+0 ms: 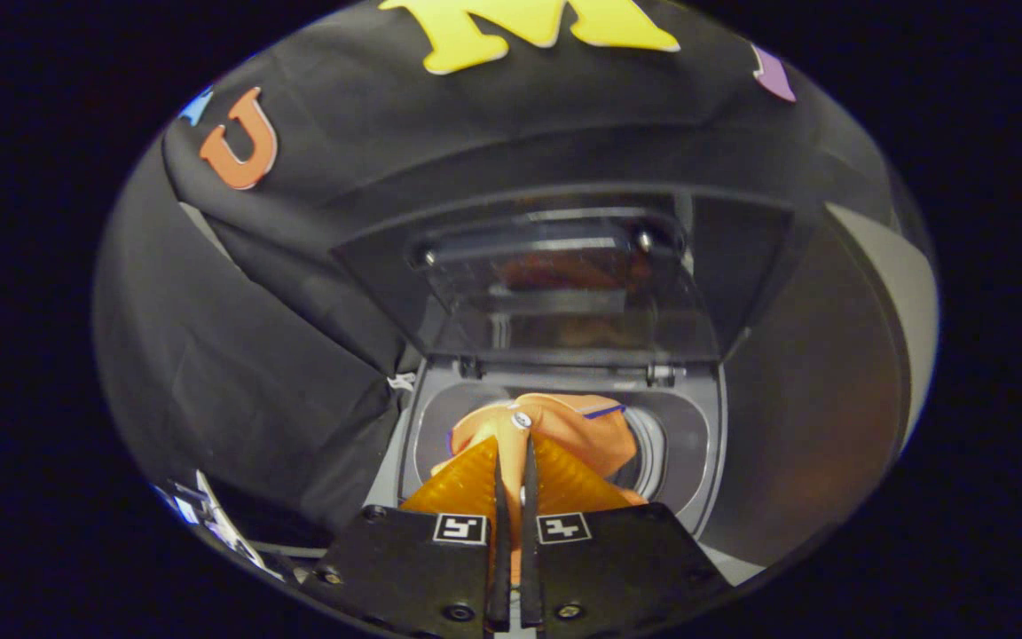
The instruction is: Put the clothes into the washing machine and then close the washing machine lid.
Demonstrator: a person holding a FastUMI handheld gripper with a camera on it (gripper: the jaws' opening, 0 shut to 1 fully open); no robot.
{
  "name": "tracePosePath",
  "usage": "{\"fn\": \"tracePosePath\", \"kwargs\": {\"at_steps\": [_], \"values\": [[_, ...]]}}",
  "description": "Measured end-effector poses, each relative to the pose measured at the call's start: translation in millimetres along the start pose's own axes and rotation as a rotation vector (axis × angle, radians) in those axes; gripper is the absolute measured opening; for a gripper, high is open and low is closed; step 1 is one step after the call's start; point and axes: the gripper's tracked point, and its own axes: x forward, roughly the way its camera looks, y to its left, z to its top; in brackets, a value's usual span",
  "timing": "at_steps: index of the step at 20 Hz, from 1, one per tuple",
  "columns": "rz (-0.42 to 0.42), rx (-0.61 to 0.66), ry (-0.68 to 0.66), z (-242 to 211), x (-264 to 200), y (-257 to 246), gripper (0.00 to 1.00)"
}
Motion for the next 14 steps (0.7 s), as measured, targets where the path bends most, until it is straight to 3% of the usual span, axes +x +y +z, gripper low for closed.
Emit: {"fn": "tracePosePath", "kwargs": {"at_steps": [4,14], "values": [[-0.066,0.037,0.089,-27.3,19.4,-19.8,0.08],[-0.153,0.023,0.068,-21.2,16.3,-28.6,0.09]]}}
